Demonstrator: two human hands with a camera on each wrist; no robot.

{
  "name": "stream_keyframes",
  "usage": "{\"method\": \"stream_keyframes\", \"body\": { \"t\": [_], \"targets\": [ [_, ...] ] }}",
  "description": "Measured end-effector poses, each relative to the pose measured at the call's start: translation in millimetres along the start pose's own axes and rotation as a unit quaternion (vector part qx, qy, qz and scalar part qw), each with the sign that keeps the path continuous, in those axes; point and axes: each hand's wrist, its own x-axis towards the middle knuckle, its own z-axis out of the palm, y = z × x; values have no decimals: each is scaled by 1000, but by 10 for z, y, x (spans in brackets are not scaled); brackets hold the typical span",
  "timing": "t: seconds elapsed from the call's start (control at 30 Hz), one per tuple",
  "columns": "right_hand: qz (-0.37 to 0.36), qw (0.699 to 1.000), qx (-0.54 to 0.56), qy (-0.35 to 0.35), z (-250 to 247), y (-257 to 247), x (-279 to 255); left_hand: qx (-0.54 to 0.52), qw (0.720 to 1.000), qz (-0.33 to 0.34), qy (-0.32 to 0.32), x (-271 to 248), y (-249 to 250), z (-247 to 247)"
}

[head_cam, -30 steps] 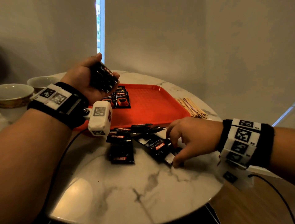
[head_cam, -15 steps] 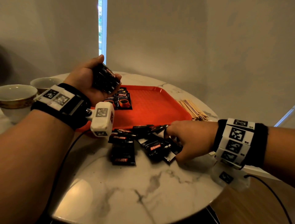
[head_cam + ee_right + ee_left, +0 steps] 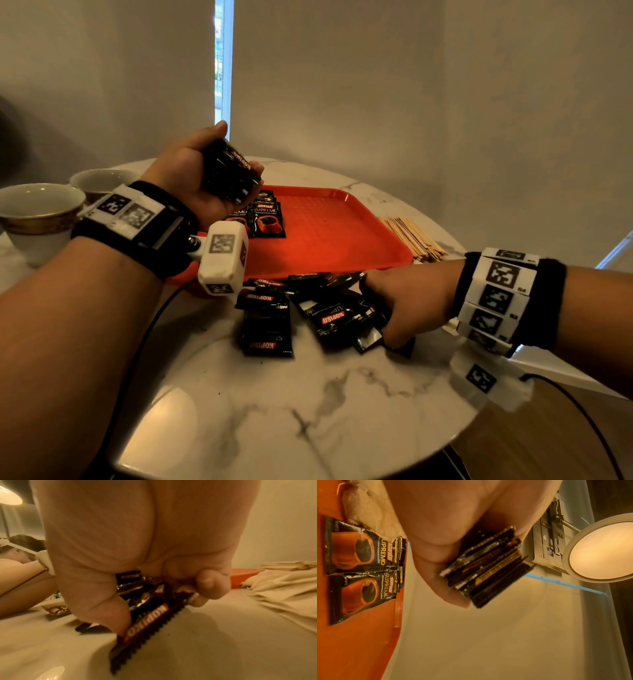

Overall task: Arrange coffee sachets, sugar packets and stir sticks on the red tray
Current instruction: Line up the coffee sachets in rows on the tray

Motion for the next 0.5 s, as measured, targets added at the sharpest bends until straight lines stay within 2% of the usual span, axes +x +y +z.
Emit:
{"method": "stream_keyframes", "body": {
  "t": [0.17,0.37,0.5],
  "targets": [
    [36,999,-22,-18,-6,12,36,-5,1000,-6,0,-3,10,-2],
    [83,992,-30,-93,-232,66,-49,-2,1000,-15,-2,-4,18,-7],
    [116,984,-83,-104,-380,123,-16,5,1000,-24,-3,-4,30,-23]
  ]
}}
